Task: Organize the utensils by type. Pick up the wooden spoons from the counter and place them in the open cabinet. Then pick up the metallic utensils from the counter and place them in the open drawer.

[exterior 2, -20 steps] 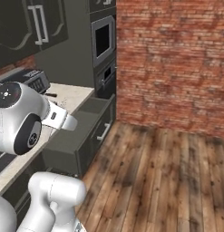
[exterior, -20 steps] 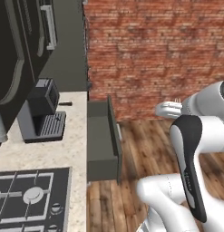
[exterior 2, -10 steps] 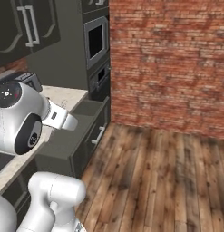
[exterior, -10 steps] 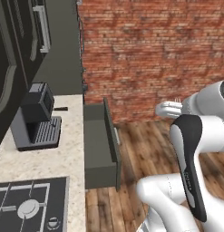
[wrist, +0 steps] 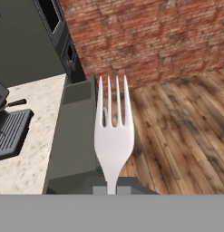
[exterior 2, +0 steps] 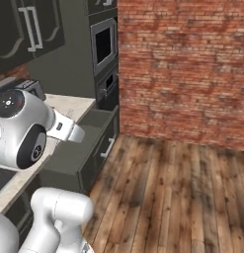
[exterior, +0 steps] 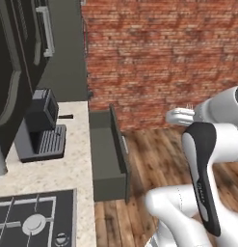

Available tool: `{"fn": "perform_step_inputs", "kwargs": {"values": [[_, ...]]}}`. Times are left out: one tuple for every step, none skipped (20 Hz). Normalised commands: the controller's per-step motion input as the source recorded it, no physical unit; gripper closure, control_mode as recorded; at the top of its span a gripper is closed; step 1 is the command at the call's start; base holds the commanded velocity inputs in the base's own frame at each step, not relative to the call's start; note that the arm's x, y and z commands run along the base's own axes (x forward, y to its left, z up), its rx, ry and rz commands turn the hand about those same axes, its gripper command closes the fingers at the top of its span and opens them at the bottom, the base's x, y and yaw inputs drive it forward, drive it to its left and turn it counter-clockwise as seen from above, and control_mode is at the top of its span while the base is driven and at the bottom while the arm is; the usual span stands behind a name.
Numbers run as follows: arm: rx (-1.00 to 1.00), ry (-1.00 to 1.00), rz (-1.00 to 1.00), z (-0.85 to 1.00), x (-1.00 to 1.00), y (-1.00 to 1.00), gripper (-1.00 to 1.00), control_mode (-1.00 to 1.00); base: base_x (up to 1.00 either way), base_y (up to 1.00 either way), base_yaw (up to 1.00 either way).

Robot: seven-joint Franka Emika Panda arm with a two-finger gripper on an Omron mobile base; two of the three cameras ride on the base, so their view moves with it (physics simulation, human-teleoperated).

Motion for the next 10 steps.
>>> {"fn": "perform_step_inputs", "kwargs": {"values": [[0.0,0.0,0.0,0.0,0.0,0.0,1.0,1.0,0.22,0.53,0.0],[0.0,0.0,0.0,0.0,0.0,0.0,1.0,1.0,0.23,0.54,0.0],[0.0,0.0,0.0,0.0,0.0,0.0,1.0,1.0,0.26,0.54,0.0],[0.0,0.0,0.0,0.0,0.0,0.0,1.0,1.0,0.26,0.58,0.0],[0.0,0.0,0.0,0.0,0.0,0.0,1.0,1.0,0.27,0.59,0.0],[0.0,0.0,0.0,0.0,0.0,0.0,1.0,1.0,0.31,0.61,0.0],[0.0,0.0,0.0,0.0,0.0,0.0,1.0,1.0,0.32,0.55,0.0],[-0.03,0.07,0.0,-0.54,0.34,0.41,1.0,-1.0,0.0,0.0,0.0],[0.0,0.1,0.0,-0.49,0.33,0.28,1.0,-1.0,0.0,0.0,0.0],[0.0,0.08,0.0,-0.47,0.36,0.16,1.0,-1.0,0.0,0.0,0.0]]}}
